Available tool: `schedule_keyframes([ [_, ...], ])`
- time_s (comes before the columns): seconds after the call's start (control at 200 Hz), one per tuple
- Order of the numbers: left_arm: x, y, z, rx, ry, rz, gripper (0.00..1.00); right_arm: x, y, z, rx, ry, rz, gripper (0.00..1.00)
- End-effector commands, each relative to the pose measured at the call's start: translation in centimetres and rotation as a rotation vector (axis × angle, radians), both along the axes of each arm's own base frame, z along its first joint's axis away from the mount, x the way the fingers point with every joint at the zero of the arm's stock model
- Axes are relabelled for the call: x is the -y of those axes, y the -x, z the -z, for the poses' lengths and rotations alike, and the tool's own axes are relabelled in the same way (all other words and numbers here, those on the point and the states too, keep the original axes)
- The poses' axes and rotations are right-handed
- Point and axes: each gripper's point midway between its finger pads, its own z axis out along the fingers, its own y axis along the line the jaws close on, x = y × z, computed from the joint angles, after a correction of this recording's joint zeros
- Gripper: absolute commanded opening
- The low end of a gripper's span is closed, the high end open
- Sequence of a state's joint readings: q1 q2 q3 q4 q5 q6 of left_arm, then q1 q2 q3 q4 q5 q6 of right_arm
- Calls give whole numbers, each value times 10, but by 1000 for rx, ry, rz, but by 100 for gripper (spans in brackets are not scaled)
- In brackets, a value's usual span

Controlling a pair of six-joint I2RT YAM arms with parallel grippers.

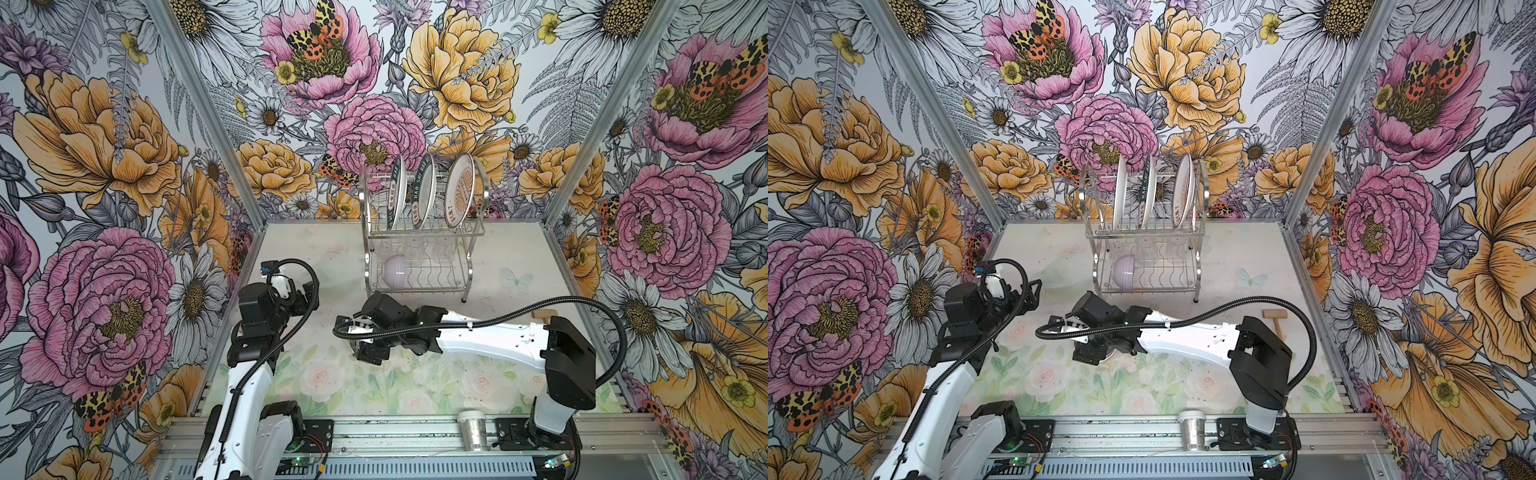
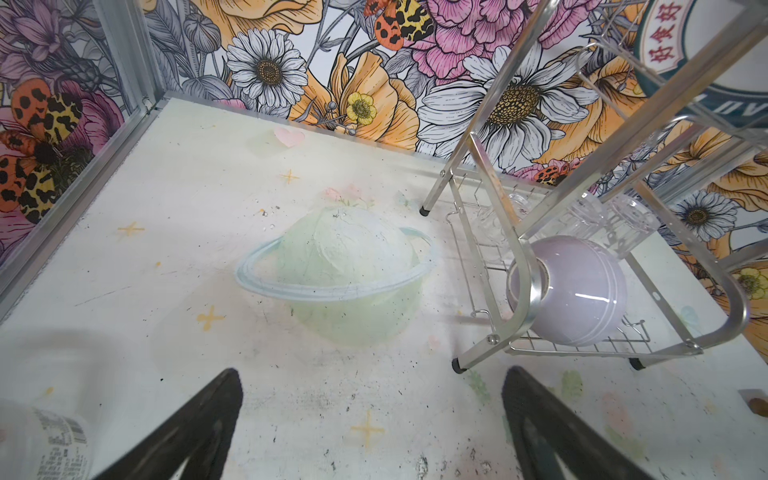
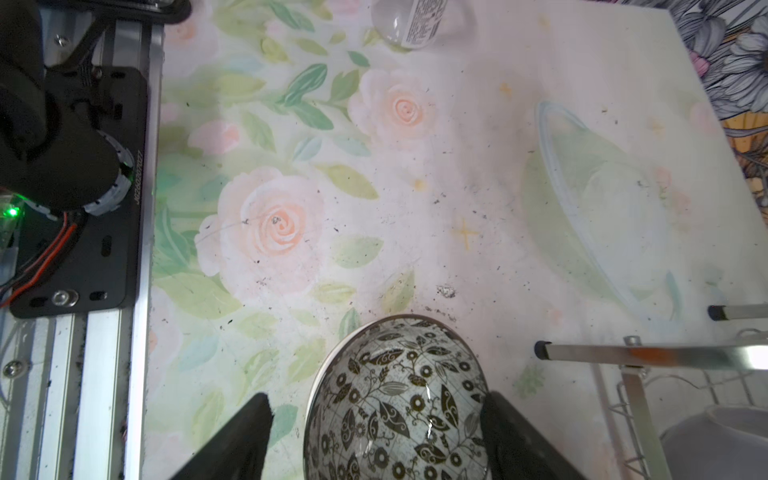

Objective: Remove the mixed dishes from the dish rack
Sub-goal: 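Carry the pink bowl toward the robot and set it upright on the table, then release the pink bowl and move the right gripper to the lavender bowl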

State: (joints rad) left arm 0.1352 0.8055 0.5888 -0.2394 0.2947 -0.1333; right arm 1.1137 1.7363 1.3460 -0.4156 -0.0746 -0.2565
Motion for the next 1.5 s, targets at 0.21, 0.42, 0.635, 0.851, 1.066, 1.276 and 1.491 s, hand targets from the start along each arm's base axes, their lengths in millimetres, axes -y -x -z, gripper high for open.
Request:
schedule_keyframes([
  [0.21, 14, 6, -41, 92, 70, 63, 99, 27, -44, -71, 68, -334, 235, 80],
  [0.42, 38, 19, -49, 131, 52, 210, 99, 66, -68, -94, 6, -582, 395, 79],
  [0.635, 70, 35, -48, 160, 16, 372, 99, 105, -95, -83, -105, -706, 536, 74],
  [0.851, 94, 47, -33, 129, -23, 488, 99, 132, -122, -69, -229, -846, 615, 70],
  [1.066, 101, 52, -12, 97, -103, 501, 99, 131, -143, -50, -307, -892, 616, 68],
  [1.276, 114, 58, -1, 73, -106, 531, 99, 123, -167, -38, -364, -935, 604, 63],
  [1.491, 123, 61, 5, 57, -118, 556, 99, 117, -188, -20, -417, -974, 602, 61],
])
